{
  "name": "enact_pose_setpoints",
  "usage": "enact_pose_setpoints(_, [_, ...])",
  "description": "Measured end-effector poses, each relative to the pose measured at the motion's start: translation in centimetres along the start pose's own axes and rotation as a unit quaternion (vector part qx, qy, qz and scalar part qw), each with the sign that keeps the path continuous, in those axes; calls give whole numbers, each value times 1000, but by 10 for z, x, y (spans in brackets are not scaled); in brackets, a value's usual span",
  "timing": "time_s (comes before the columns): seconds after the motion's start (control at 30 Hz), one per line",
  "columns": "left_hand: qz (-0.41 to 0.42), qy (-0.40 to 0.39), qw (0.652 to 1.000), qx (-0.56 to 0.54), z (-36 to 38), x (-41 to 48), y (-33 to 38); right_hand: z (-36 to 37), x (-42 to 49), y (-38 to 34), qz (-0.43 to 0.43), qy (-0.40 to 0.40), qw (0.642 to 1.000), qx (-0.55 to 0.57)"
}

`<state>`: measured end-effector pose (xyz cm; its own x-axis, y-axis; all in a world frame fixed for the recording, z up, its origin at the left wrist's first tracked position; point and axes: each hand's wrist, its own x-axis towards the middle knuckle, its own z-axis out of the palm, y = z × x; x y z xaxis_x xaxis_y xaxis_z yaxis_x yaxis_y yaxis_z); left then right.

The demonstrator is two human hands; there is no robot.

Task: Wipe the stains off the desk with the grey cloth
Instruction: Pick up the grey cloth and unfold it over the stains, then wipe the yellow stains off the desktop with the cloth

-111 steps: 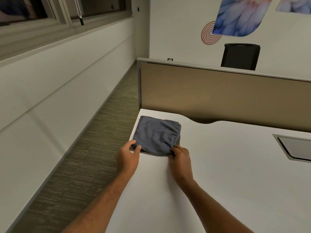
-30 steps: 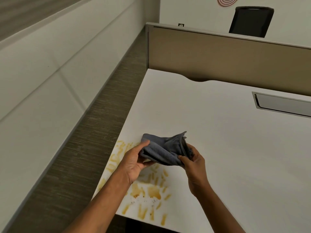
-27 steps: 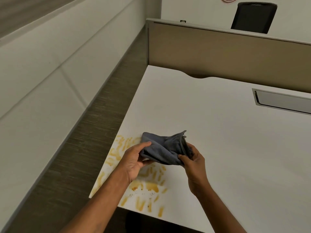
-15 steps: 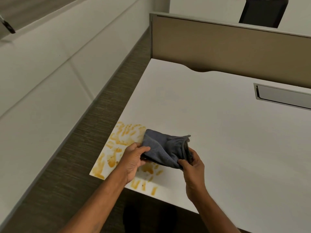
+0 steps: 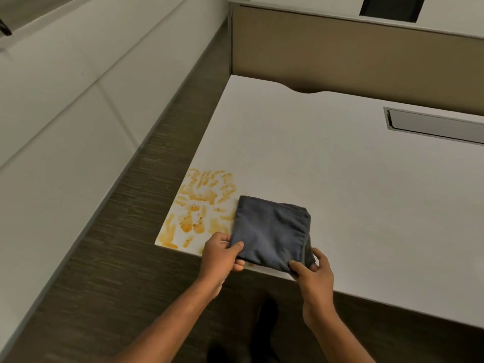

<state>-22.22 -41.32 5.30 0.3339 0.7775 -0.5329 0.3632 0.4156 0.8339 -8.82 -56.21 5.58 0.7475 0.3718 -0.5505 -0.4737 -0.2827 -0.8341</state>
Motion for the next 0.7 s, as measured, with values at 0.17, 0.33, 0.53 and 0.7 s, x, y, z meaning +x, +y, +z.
enact_pose_setpoints(0.17, [17,1,1000,20,3,-10,-15,-10,-23,11,-22,27,998,-51])
enact_pose_setpoints(0.33, [58,23,996,60,8,-23,-23,-11,-47,19,-112,92,973,-182])
enact_pose_setpoints(0.53, [90,76,988,99,10,-32,-30,23,-32,12,-276,21,915,-294])
enact_pose_setpoints(0.7, [104,108,980,130,11,-33,-46,56,17,16,-332,-46,832,-441])
